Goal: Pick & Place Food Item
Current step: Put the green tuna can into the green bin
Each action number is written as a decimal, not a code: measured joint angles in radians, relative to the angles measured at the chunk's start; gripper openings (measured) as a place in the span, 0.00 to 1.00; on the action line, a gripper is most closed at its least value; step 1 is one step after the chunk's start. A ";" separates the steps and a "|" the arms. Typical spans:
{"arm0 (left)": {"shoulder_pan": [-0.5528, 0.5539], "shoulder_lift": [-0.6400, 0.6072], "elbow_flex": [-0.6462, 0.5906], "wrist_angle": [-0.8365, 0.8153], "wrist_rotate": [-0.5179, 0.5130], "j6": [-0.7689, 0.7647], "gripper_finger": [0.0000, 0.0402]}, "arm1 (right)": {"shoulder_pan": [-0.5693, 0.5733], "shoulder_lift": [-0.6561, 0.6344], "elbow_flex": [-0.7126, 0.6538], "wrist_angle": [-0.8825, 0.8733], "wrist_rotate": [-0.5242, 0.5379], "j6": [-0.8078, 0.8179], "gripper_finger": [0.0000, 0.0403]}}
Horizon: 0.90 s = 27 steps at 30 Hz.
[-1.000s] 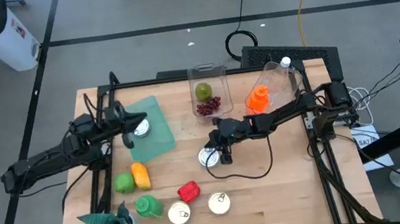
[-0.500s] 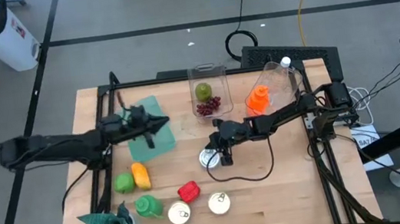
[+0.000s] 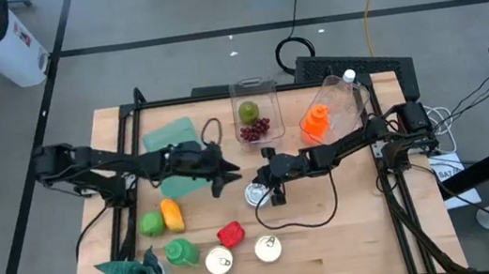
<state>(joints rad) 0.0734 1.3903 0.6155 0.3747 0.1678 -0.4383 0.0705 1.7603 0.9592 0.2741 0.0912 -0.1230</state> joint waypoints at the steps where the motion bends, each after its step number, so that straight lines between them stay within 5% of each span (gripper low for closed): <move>1: 0.000 0.013 0.019 -0.037 0.016 -0.017 0.47 | 0.004 0.000 -0.001 0.000 0.011 -0.002 0.00; 12: 0.001 0.169 0.090 -0.168 0.148 -0.112 0.76 | 0.024 0.000 -0.002 0.034 0.016 -0.032 0.00; 19: 0.001 0.270 0.094 -0.010 0.250 -0.148 0.82 | 0.024 0.000 -0.002 0.051 0.017 -0.042 0.00; 27: 0.013 0.283 0.137 -0.092 0.256 -0.106 0.80 | 0.024 0.000 -0.002 0.051 0.017 -0.043 0.00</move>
<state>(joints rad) 0.0863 1.6738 0.7521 0.2826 0.4237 -0.5445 0.0940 1.7603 0.9573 0.3248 0.1086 -0.1658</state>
